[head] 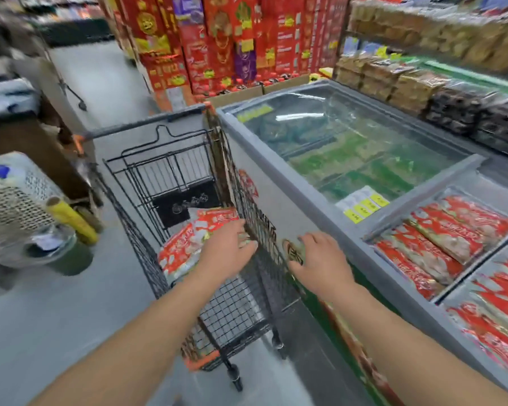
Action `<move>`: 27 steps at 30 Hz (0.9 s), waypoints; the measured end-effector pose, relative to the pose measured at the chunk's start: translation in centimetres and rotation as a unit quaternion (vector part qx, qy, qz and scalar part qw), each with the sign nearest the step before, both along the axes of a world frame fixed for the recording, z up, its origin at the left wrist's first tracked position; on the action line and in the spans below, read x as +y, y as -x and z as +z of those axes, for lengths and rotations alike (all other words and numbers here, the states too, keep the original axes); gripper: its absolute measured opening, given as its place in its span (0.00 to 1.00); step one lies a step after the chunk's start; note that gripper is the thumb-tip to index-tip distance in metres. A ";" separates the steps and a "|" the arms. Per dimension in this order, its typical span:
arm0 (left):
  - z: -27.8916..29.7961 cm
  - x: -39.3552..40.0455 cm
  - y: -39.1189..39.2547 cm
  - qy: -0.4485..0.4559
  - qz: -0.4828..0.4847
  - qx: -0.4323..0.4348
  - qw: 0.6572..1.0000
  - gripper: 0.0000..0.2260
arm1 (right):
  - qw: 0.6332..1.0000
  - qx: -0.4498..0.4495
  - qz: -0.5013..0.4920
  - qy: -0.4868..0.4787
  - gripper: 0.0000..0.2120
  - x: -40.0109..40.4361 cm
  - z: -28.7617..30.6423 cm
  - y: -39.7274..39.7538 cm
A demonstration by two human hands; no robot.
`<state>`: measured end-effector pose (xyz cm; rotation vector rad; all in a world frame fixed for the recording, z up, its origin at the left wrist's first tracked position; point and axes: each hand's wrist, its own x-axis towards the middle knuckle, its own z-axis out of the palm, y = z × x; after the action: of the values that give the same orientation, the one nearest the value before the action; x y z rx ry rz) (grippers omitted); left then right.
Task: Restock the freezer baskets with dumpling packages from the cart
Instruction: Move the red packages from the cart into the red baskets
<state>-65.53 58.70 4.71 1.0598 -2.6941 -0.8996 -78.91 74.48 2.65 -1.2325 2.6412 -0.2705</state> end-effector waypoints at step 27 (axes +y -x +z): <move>-8.1 -36.8 -13.4 -0.101 0.020 -0.064 0.993 0.28 | 0.991 -0.112 -0.041 -0.058 0.28 -35.9 -10.6 -13.2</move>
<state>-52.15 21.91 -3.43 1.2464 -2.7183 -1.1537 -65.75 38.62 -7.95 -0.9967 2.4782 -0.2490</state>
